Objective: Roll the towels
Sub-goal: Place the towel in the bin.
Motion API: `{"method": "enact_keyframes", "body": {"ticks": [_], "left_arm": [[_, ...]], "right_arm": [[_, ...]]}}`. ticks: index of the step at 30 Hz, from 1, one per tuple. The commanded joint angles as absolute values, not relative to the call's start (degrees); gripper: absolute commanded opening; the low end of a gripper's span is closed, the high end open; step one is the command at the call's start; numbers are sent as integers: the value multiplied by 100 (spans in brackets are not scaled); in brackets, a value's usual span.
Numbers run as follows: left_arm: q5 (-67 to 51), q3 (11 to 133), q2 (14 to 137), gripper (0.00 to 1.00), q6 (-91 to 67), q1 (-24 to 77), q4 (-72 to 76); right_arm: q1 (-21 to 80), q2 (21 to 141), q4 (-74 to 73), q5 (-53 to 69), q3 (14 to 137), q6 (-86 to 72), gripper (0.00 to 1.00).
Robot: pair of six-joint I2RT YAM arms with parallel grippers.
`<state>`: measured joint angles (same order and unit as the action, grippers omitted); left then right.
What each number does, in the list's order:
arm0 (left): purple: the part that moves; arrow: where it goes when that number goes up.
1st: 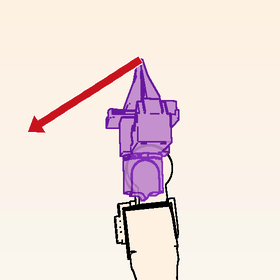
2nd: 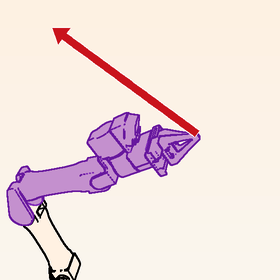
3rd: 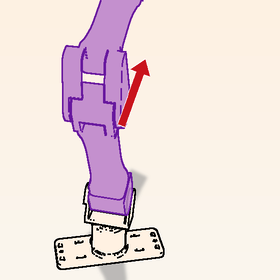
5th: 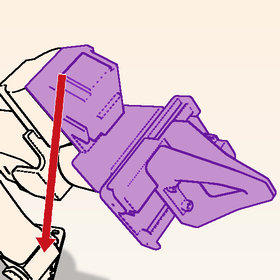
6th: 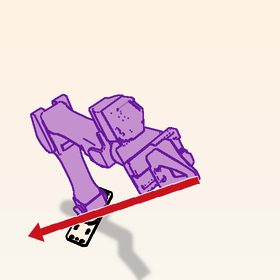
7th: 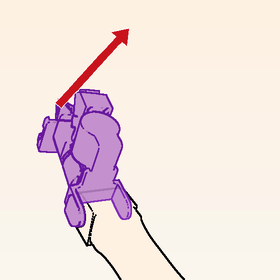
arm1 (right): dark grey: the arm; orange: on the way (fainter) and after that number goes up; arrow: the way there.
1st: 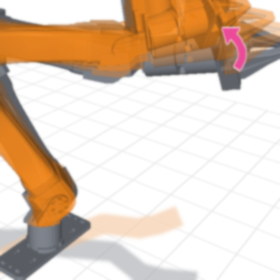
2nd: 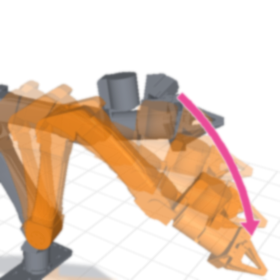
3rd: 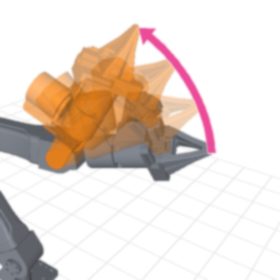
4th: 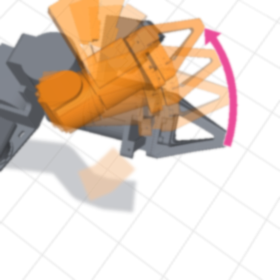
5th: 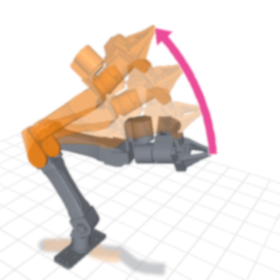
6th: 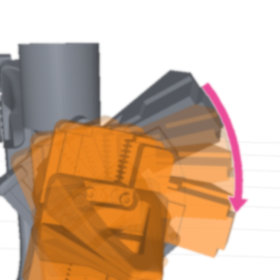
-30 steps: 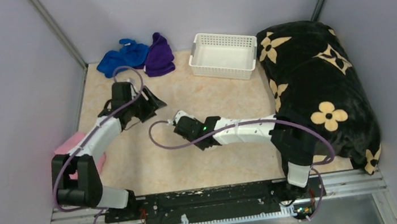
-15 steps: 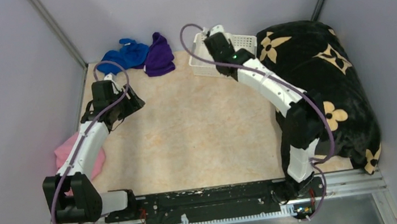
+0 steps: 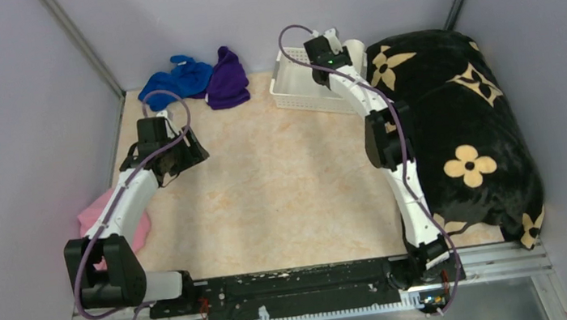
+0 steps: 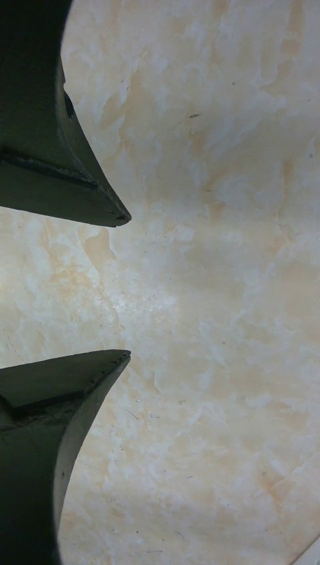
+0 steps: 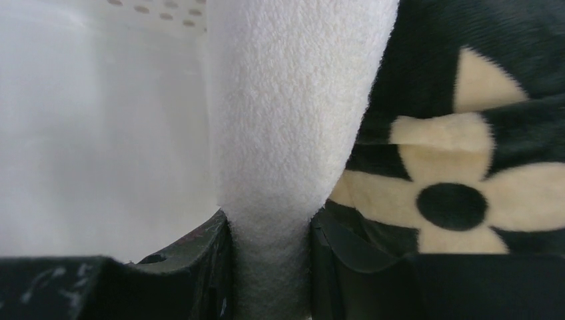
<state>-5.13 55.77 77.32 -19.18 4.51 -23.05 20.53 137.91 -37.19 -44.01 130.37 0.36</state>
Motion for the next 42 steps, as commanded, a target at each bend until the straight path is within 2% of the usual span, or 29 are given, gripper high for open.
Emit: {"method": "enact_keyframes", "body": {"ticks": [1, 16, 21, 23, 27, 30, 34, 42], "left_arm": [[-584, 5684, 7824, 74, -1801, 457, -2402], [-765, 5674, 7954, 74, -1823, 399, -2378], [-830, 5652, 7963, 74, -1823, 369, -2355], [-842, 5643, 7963, 73, -1833, 364, -2347], [-920, 5627, 7966, 74, -1820, 335, -2321], [-945, 5604, 7939, 74, -1815, 293, -2299], [-1061, 5581, 7928, 74, -1828, 233, -2259], [-1194, 5594, 7963, 74, -1764, 192, -2237]], "right_arm": [[1918, 14222, -3435, -4745, 13525, 337, 0], [1674, 14416, -4783, -3137, 13266, -588, 0], [1523, 14504, -4958, -3011, 13045, -822, 7], [1518, 14500, -4981, -3024, 13034, -818, 13], [1516, 14118, -4758, -3017, 12813, -775, 37], [1520, 13700, -4480, -3000, 12519, -678, 50], [1520, 13340, -4284, -2885, 12396, -569, 57], [1540, 12613, -4309, -2479, 12298, -543, 66]]}}
